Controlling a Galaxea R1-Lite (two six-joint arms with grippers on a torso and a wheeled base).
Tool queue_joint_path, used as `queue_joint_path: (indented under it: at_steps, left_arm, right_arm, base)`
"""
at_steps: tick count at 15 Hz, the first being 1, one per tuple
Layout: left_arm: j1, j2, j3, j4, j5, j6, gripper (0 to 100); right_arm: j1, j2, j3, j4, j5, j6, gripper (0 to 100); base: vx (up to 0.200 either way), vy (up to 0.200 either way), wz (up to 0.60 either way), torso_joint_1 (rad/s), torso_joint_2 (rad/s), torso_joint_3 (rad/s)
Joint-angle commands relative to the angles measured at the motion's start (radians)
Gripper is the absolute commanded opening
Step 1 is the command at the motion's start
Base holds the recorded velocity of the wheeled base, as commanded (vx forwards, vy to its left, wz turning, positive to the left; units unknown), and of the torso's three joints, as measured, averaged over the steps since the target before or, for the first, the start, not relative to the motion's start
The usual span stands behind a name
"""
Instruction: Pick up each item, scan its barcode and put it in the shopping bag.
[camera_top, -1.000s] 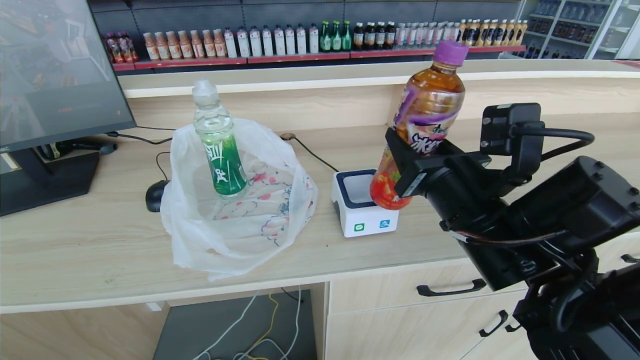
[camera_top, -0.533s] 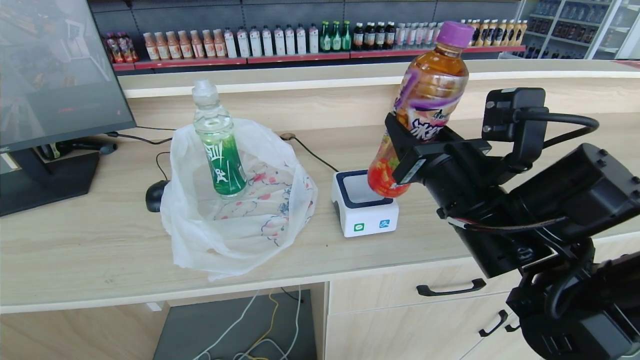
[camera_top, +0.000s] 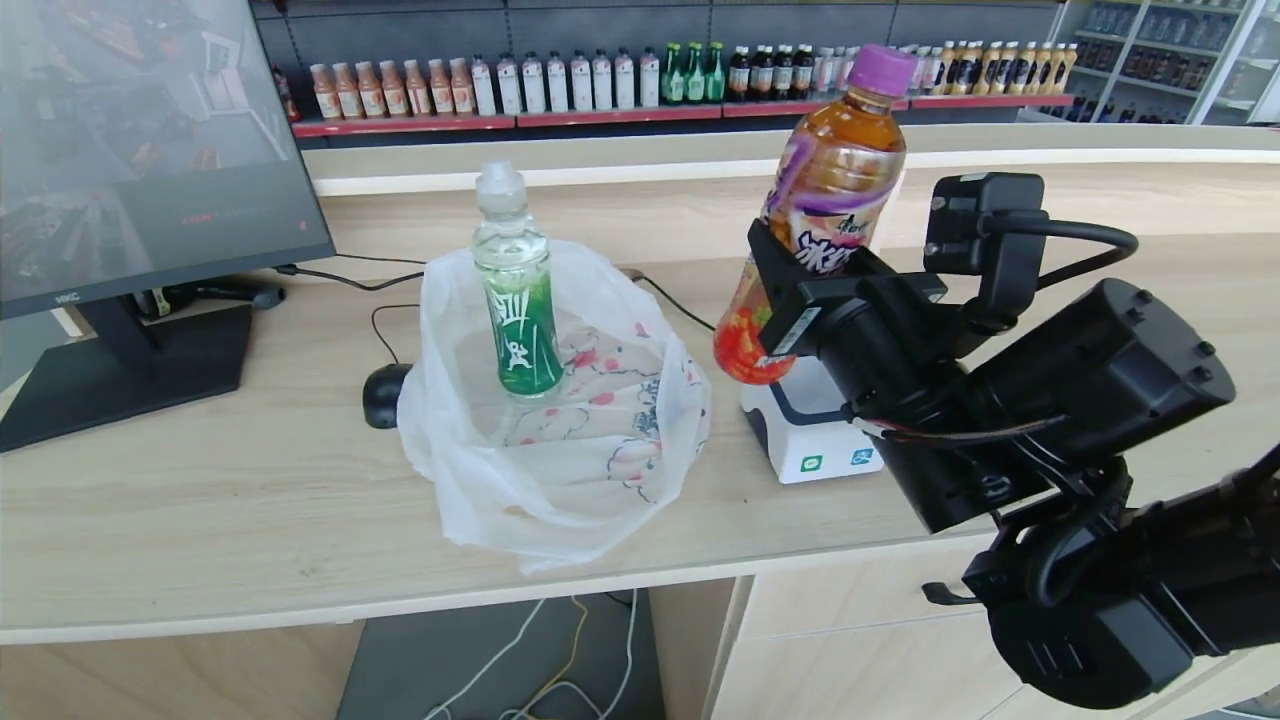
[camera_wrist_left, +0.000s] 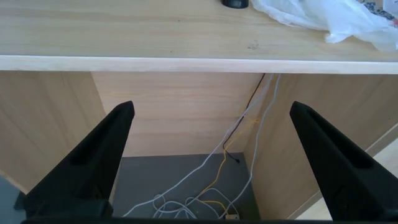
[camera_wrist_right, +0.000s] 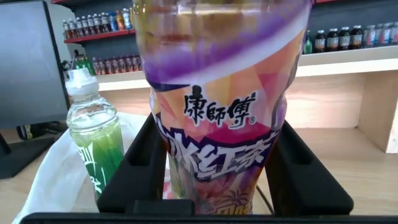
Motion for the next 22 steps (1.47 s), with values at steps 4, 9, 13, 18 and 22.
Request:
queue_joint_path:
  at_steps: [4, 9, 13, 18, 22]
  left_arm:
    - [0.000, 0.000, 0.000, 0.000, 0.000, 0.000, 100]
    - [0.000, 0.000, 0.000, 0.000, 0.001, 0.000, 100]
    - [0.000, 0.000, 0.000, 0.000, 0.000, 0.000, 100]
    - [0.000, 0.000, 0.000, 0.000, 0.000, 0.000, 100]
    - [0.000, 0.000, 0.000, 0.000, 0.000, 0.000, 100]
  right_arm:
    - [0.002, 0.021, -0.001, -0.002, 0.000, -0.001, 0]
    - [0.002, 0.027, 0.002, -0.002, 0.000, -0.001, 0]
    - [0.000, 0.085, -0.027, -0.002, 0.000, -0.003, 0]
    - [-0.006, 0.170, -0.055, -0.002, 0.002, -0.035, 0]
    - [-0.035, 0.196, -0.052, -0.002, 0.002, -0.037, 0]
  base:
    - [0.000, 0.200, 0.00, 0.004, 0.00, 0.006]
    - [0.000, 0.080, 0.00, 0.001, 0.00, 0.001]
    - [0.000, 0.000, 0.00, 0.000, 0.00, 0.000]
    - [0.000, 0.000, 0.00, 0.000, 0.00, 0.000]
    - [0.000, 0.000, 0.00, 0.000, 0.00, 0.000]
